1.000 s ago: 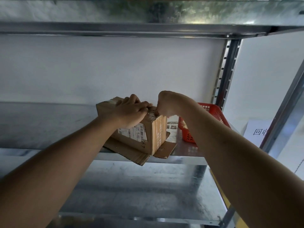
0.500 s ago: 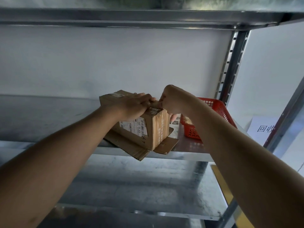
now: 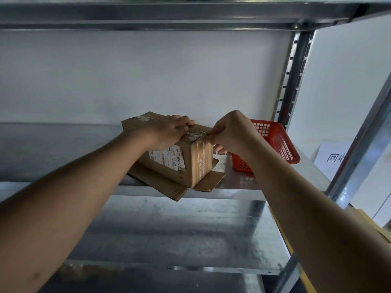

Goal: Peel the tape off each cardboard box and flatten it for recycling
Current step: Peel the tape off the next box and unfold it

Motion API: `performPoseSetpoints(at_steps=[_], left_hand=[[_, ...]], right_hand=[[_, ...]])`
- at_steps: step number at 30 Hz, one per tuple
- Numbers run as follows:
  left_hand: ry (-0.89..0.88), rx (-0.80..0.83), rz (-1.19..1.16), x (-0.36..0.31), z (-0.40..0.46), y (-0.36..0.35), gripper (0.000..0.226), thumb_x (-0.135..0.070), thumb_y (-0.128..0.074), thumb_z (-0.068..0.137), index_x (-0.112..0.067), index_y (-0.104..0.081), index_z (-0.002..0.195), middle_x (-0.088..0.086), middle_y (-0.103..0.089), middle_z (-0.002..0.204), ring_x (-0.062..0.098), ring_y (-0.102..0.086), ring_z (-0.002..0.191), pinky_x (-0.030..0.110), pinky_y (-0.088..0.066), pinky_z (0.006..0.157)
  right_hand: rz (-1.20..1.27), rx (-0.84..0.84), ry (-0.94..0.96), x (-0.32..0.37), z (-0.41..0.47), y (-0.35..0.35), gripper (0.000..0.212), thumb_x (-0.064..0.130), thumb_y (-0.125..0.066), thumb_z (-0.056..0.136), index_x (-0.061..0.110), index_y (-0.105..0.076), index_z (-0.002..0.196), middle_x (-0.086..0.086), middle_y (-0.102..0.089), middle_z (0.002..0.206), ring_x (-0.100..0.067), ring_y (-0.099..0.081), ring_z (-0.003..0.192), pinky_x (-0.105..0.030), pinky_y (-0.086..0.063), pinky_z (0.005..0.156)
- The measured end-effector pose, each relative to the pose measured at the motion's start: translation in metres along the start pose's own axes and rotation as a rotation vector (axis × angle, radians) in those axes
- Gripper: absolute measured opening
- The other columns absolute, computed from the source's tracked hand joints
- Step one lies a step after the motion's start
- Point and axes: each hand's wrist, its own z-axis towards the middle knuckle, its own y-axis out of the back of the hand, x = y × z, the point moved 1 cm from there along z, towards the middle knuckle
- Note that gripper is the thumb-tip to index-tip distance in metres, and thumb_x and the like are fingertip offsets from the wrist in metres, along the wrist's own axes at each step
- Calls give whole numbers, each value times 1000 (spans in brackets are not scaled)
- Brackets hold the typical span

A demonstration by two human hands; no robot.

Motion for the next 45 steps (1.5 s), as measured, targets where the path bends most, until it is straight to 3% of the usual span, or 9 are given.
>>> performPoseSetpoints(at_steps=[4, 12, 17, 22, 26, 31, 36, 41, 45], left_hand=[[0, 4, -55, -2, -3, 1, 40, -47, -28, 111, -49, -43, 148, -12, -37, 161, 17, -38, 144, 39, -34, 108], [14, 8, -48, -5, -5, 2, 40, -48, -26, 111, -53, -41, 147, -15, -34, 162, 17, -37, 145, 39, -34, 104], [12, 10, -28, -5, -6, 1, 41, -50, -24, 110, -52, -40, 148, -14, -33, 163, 18, -41, 142, 46, -37, 112], [12, 6, -35, -6, -6, 3, 40, -46, -27, 111, -50, -42, 148, -14, -33, 164, 17, -37, 146, 38, -34, 109], [16, 5, -39, -8, -5, 2, 39, -44, -28, 112, -49, -43, 148, -12, -35, 163, 18, -36, 147, 36, -32, 105], [20, 3, -22, -8, -6, 2, 41, -47, -26, 111, -50, -40, 150, -12, -33, 164, 19, -37, 146, 39, -35, 105], [43, 12, -16, -8, -7, 2, 41, -49, -25, 111, -53, -38, 149, -14, -30, 166, 20, -34, 149, 38, -31, 99], [51, 11, -35, -11, -10, 2, 42, -49, -25, 111, -52, -38, 150, -14, -29, 166, 18, -31, 150, 36, -27, 99], [48, 26, -29, -13, -12, 3, 51, -69, -25, 104, -52, -36, 151, -15, -28, 166, 19, -29, 151, 39, -28, 101]], right_hand=[[13, -208, 147, -10, -8, -15, 6, 13, -81, 88, 12, -82, 83, 1, -74, 64, -14, -74, 65, -42, -64, 71], [79, -433, 350, -37, -12, -48, 13, 5, -70, 92, 16, -77, 94, 13, -68, 76, -8, -68, 71, -10, -48, 62], [60, -382, 397, -36, -10, -63, 6, 10, -57, 99, 11, -62, 97, -1, -64, 94, -14, -59, 80, -28, -47, 66], [-32, -231, 296, -31, -5, -53, 8, 22, -50, 102, 17, -52, 96, 7, -52, 88, -6, -46, 76, -20, -28, 59], [-98, -179, 305, -31, -5, -44, 10, 23, -53, 104, 15, -57, 102, 7, -57, 91, -8, -52, 79, -24, -35, 60], [218, -291, 227, -40, -14, -53, 8, 25, -64, 102, 19, -69, 102, 6, -74, 87, -15, -72, 83, -46, -60, 78], [471, -369, 179, -43, -23, -68, 21, 27, -77, 95, 27, -60, 107, 8, -75, 81, -9, -75, 76, -46, -64, 71], [387, -453, 199, -48, -25, -70, 7, 19, -82, 88, 25, -79, 89, 11, -76, 83, -10, -74, 74, -45, -63, 74], [492, -345, 100, -50, -16, -74, 16, 9, -74, 93, 24, -76, 87, 3, -76, 87, -19, -76, 79, -48, -64, 77]])
